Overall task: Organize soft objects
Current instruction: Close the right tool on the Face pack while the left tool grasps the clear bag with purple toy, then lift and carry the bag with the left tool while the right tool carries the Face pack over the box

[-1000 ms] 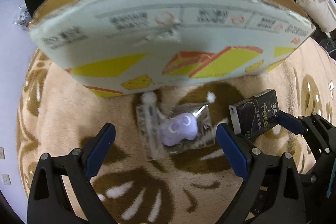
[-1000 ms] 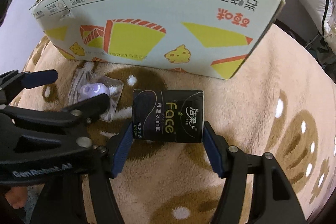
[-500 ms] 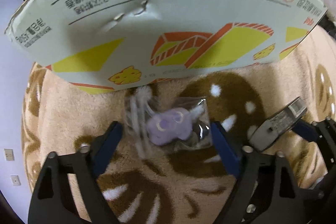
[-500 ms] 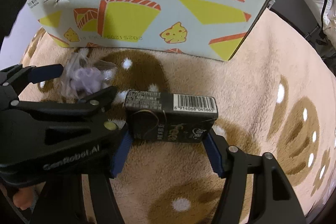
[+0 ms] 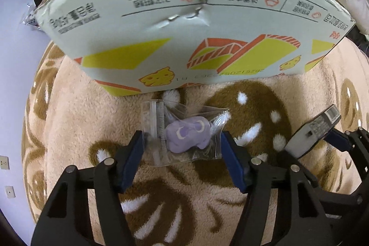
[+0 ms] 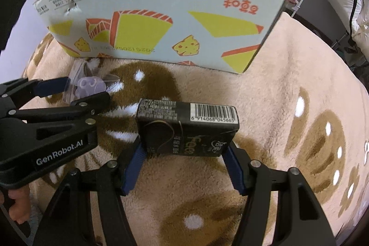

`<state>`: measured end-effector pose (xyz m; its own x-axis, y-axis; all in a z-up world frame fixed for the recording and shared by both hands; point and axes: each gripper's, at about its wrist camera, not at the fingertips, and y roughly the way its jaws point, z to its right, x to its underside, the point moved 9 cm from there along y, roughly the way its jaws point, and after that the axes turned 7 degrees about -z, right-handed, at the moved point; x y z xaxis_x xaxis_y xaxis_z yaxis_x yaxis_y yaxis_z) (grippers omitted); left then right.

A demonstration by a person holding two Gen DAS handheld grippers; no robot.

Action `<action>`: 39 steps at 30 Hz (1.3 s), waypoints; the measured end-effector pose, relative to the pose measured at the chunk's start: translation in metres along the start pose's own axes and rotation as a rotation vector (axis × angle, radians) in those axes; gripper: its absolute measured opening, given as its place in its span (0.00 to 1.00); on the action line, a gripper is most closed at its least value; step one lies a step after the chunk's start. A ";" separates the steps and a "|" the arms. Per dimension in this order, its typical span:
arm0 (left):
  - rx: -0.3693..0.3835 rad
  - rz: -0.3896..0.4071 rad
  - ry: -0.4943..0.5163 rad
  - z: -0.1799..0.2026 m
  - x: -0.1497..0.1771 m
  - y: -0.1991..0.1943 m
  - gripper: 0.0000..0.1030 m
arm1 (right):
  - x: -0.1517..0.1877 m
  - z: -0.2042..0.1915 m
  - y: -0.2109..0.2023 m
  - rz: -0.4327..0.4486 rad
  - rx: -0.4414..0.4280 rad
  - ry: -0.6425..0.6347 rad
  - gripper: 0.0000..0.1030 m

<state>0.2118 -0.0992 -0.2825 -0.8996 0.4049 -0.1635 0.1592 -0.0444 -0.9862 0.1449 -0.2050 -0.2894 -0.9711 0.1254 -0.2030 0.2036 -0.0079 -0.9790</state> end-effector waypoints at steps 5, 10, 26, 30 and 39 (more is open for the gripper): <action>-0.007 0.002 -0.007 -0.007 0.012 -0.001 0.64 | 0.000 0.002 -0.010 0.018 -0.008 0.014 0.66; -0.010 0.001 -0.030 -0.016 0.016 -0.004 0.64 | -0.001 0.004 -0.018 0.034 -0.014 0.028 0.66; -0.057 0.069 -0.071 -0.033 0.043 -0.051 0.64 | -0.007 0.011 -0.079 0.153 -0.040 0.043 0.66; -0.075 0.118 -0.093 -0.030 0.038 -0.070 0.64 | -0.010 0.012 -0.102 0.220 -0.071 0.046 0.66; -0.181 0.380 -0.192 -0.051 0.037 -0.147 0.64 | -0.030 0.026 -0.146 0.400 -0.132 0.070 0.66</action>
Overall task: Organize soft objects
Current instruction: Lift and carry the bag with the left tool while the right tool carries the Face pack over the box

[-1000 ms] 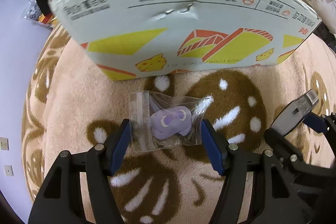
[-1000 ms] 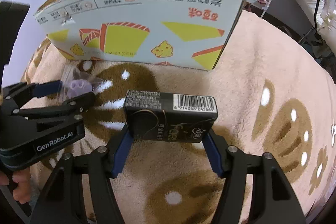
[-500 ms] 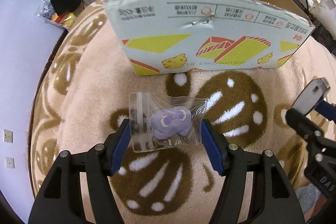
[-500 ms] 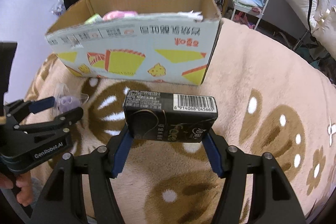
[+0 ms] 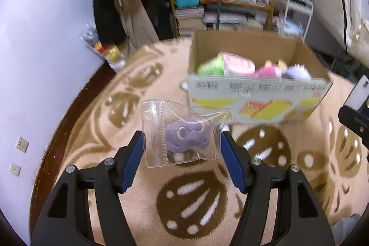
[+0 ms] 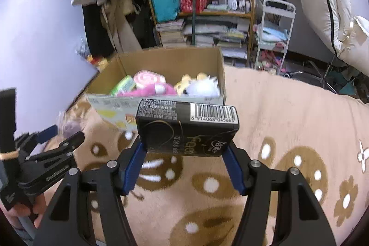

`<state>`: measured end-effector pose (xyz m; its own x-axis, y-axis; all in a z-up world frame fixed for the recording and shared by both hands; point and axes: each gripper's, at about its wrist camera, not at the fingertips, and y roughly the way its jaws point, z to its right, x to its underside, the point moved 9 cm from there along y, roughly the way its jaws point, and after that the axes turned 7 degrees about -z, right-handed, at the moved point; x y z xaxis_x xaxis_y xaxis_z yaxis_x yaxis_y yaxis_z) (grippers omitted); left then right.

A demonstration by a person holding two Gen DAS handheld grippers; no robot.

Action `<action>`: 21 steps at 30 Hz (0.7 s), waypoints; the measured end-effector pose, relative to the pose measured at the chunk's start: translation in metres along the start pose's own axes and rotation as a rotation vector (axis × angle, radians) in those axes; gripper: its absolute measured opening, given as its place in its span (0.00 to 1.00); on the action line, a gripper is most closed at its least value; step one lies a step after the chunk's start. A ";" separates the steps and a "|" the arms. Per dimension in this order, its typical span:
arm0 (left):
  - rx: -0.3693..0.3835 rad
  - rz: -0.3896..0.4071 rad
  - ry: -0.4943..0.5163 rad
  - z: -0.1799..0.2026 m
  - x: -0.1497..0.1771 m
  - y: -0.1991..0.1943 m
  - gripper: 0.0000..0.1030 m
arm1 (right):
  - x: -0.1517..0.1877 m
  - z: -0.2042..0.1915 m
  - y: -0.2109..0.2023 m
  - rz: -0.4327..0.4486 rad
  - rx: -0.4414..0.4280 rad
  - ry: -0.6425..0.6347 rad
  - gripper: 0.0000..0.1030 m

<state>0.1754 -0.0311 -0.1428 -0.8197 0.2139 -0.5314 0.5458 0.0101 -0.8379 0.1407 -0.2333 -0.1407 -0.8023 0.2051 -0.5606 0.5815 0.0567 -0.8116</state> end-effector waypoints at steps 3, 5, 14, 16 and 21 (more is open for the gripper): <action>0.000 0.082 0.001 -0.005 -0.013 -0.015 0.64 | -0.014 0.001 -0.010 0.054 -0.008 -0.002 0.66; 0.049 0.123 -0.012 -0.003 -0.020 -0.029 0.64 | -0.026 0.003 -0.019 0.096 -0.013 -0.011 0.66; 0.062 0.300 0.010 0.009 -0.052 -0.079 0.64 | -0.066 0.012 -0.056 0.246 -0.039 -0.015 0.66; 0.051 0.327 0.010 0.009 -0.063 -0.085 0.64 | -0.075 0.011 -0.062 0.272 -0.048 -0.017 0.66; 0.014 0.409 0.015 0.009 -0.094 -0.100 0.64 | -0.103 0.003 -0.072 0.329 -0.045 -0.055 0.66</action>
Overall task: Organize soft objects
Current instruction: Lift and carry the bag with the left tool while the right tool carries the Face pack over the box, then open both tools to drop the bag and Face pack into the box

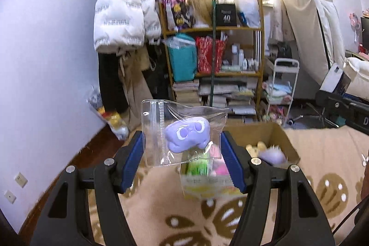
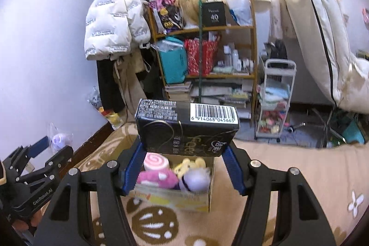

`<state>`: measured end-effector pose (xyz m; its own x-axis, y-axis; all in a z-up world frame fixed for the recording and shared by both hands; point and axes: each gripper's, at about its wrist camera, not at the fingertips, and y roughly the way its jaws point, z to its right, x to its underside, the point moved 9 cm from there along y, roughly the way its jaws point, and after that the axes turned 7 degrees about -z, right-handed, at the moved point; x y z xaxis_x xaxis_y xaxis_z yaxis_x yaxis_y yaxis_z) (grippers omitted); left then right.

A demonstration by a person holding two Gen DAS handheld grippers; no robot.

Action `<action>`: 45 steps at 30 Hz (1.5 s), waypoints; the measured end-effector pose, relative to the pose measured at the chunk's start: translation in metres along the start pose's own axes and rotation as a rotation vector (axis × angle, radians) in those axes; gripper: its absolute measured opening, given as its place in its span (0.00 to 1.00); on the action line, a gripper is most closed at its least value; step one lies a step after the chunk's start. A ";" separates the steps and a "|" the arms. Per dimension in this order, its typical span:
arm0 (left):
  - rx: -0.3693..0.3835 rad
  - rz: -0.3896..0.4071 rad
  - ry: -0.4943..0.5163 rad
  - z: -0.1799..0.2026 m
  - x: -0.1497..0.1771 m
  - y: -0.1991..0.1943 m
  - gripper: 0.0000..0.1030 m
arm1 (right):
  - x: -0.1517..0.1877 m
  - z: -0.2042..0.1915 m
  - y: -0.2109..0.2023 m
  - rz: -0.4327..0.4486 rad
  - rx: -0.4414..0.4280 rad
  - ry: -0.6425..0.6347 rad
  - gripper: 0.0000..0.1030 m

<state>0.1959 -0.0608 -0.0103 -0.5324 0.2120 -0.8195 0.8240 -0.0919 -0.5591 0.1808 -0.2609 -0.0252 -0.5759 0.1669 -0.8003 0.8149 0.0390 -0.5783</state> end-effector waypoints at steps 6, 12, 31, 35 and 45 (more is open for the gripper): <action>-0.013 0.052 0.035 0.009 -0.032 0.004 0.64 | -0.022 -0.006 0.012 0.021 -0.014 -0.020 0.66; -0.056 0.070 0.025 0.010 -0.031 0.024 0.65 | -0.021 -0.008 0.035 0.005 -0.009 -0.038 0.66; 0.010 -0.140 -0.008 0.008 0.019 0.103 0.67 | 0.036 -0.001 0.112 -0.179 -0.024 -0.001 0.66; 0.039 -0.162 -0.003 0.012 0.024 0.109 0.68 | 0.041 -0.002 0.118 -0.201 -0.012 -0.014 0.67; 0.042 -0.159 0.018 0.020 0.025 0.105 0.87 | 0.046 -0.001 0.122 -0.233 -0.026 -0.003 0.79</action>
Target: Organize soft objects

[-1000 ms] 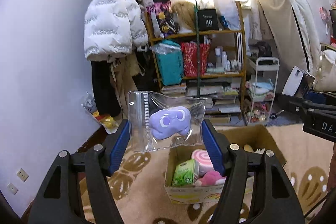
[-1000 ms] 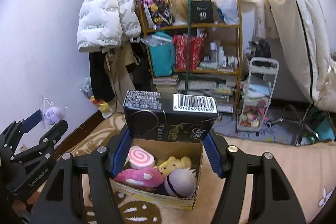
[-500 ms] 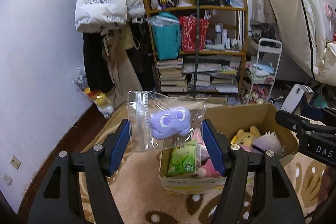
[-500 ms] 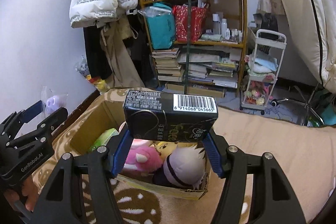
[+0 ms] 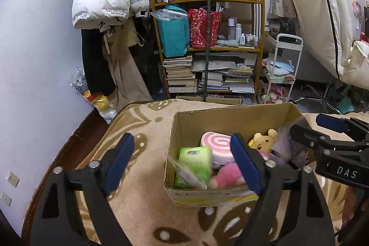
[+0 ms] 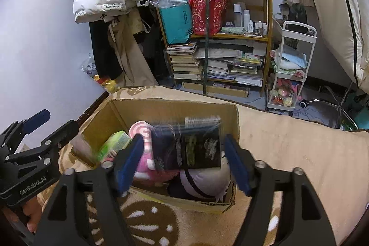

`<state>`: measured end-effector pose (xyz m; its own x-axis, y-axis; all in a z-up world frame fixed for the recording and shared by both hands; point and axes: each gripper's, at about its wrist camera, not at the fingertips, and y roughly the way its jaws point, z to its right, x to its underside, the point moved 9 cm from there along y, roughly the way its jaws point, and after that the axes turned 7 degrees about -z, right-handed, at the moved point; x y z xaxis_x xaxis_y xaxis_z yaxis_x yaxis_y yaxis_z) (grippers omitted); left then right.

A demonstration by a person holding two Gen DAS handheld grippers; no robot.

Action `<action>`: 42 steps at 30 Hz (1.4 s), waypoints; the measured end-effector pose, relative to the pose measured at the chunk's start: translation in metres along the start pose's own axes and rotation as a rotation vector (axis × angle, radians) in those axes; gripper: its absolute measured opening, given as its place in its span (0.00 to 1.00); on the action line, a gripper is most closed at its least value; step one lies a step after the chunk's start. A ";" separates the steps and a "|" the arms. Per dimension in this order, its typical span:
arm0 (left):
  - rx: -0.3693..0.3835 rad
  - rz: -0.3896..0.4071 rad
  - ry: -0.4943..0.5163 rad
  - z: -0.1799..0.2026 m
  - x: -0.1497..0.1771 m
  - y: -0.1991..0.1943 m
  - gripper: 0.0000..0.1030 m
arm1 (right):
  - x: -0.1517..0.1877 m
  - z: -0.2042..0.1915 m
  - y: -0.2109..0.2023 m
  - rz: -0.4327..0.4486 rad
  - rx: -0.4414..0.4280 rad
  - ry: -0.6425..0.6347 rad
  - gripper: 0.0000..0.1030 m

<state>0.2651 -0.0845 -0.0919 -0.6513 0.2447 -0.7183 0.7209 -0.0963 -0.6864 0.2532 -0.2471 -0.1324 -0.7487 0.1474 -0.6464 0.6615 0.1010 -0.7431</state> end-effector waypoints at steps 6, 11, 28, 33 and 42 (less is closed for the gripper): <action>-0.035 0.002 -0.002 -0.004 0.004 -0.004 0.93 | 0.001 -0.001 -0.004 -0.002 0.012 -0.010 0.88; -0.059 0.019 -0.007 -0.013 0.008 -0.018 0.93 | 0.002 0.003 -0.017 0.015 0.034 -0.008 0.89; -0.054 0.112 -0.091 -0.046 0.019 -0.114 0.96 | 0.000 -0.001 -0.126 0.200 0.056 0.008 1.00; -0.085 0.156 -0.073 -0.046 0.022 -0.145 0.98 | 0.002 -0.003 -0.157 0.241 0.063 0.001 1.00; -0.139 0.184 -0.075 -0.059 0.035 -0.175 0.98 | 0.016 -0.001 -0.196 0.317 0.064 0.027 1.00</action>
<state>0.1301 -0.0025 0.0097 -0.5181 0.1622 -0.8398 0.8513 0.0024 -0.5247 0.1121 -0.2637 0.0029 -0.5038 0.1877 -0.8432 0.8568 -0.0157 -0.5154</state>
